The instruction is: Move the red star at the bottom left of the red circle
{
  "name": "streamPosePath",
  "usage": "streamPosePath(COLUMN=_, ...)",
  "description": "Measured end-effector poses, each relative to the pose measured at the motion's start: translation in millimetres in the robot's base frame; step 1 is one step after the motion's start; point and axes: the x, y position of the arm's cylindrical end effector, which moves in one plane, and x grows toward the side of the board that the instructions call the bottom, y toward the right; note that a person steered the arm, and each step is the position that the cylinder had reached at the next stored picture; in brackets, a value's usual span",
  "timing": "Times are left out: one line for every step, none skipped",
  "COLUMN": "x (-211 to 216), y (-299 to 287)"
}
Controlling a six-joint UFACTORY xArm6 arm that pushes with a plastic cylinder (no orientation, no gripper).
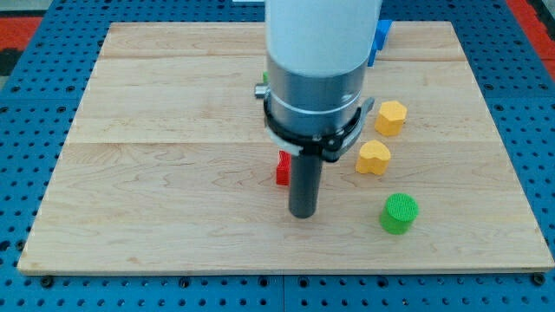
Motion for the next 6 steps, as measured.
streamPosePath(x=-18, y=-4)
streamPosePath(x=-50, y=-4)
streamPosePath(x=-68, y=-4)
streamPosePath(x=-56, y=5)
streamPosePath(x=-53, y=38)
streamPosePath(x=-78, y=44)
